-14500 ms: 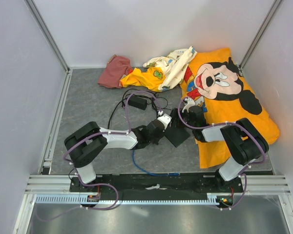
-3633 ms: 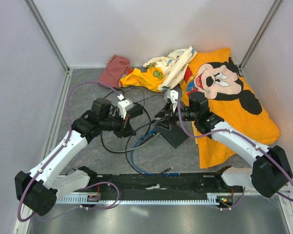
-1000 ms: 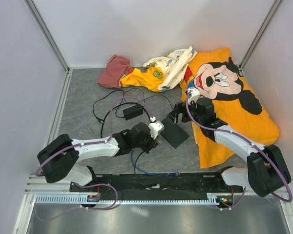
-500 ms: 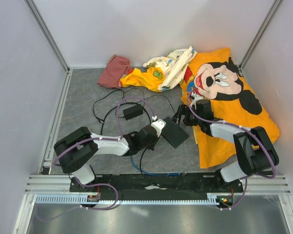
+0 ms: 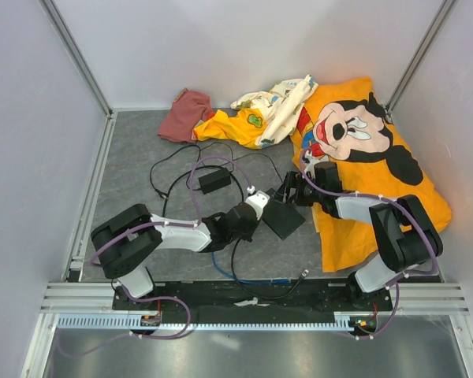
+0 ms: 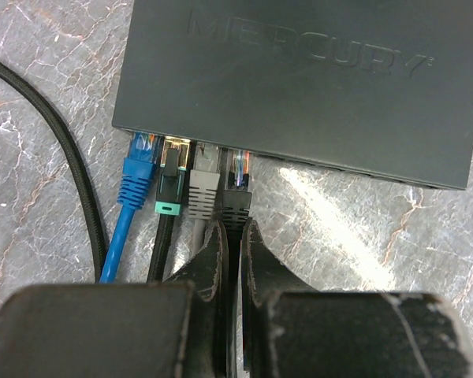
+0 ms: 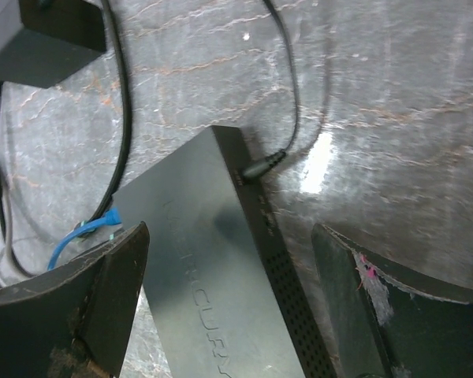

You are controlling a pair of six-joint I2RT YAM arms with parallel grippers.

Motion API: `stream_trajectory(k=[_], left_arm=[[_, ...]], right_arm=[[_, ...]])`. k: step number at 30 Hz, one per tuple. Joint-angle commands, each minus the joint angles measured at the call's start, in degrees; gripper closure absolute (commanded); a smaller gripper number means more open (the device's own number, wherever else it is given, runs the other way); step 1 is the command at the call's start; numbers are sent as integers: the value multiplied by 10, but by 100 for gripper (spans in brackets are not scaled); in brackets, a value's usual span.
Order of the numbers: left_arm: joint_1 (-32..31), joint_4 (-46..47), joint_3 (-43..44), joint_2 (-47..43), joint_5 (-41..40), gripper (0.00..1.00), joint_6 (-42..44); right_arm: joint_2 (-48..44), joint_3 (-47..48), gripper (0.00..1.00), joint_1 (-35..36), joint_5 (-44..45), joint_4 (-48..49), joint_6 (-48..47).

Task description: Insert the plug into the switch port

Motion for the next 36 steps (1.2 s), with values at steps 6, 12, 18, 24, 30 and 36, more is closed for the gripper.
stream_trajectory(k=[6,12,18,24,30,36], left_arm=[[-5,45,23,10,-36,98,-22],[-5,60,34,18,-47,98,-20],[-5,109,35,28,-63,98,-15],[-4,148,36,25,-95,98,-18],[-2,154,67,16,-93,98,9],[6,154,108,38,-93,98,9]], right_arm=[[30,18,10,-1,-63,5,5],[74,29,14,0,-123,9,14],[100,40,16,19,-160,-5,7],[101,31,16,36,-164,-23,0],[98,24,17,62,-168,-48,-21],[103,19,18,92,-178,-47,-19]])
